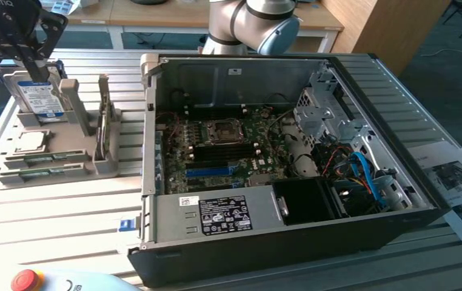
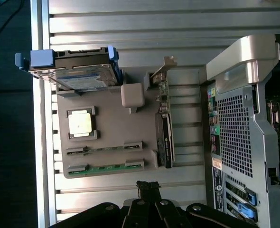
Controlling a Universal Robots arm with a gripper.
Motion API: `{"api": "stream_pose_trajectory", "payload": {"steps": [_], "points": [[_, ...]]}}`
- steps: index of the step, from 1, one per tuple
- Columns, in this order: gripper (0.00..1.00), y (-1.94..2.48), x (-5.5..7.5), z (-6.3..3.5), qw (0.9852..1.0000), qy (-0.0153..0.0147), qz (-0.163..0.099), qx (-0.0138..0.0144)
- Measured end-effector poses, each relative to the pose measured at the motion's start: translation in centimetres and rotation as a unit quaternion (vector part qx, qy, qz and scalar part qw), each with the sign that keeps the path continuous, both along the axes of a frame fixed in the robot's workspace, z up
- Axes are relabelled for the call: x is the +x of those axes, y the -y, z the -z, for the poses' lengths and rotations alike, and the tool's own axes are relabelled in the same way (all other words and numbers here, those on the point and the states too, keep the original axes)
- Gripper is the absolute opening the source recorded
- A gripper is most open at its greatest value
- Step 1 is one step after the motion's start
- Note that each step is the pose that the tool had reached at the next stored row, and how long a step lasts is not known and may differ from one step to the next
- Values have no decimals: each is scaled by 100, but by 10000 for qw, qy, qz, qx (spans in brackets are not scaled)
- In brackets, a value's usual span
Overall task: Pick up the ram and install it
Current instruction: 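Reach for the ram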
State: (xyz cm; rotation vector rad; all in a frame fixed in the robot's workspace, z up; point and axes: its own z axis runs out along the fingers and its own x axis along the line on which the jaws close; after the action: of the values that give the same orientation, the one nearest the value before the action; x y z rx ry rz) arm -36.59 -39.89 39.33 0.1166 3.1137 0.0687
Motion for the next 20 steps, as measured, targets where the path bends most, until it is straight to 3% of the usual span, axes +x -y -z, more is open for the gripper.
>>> {"api": "stream_pose_trajectory", "payload": {"steps": [20], "points": [[11, 0, -265, 0, 10000, 0, 0, 0]]}}
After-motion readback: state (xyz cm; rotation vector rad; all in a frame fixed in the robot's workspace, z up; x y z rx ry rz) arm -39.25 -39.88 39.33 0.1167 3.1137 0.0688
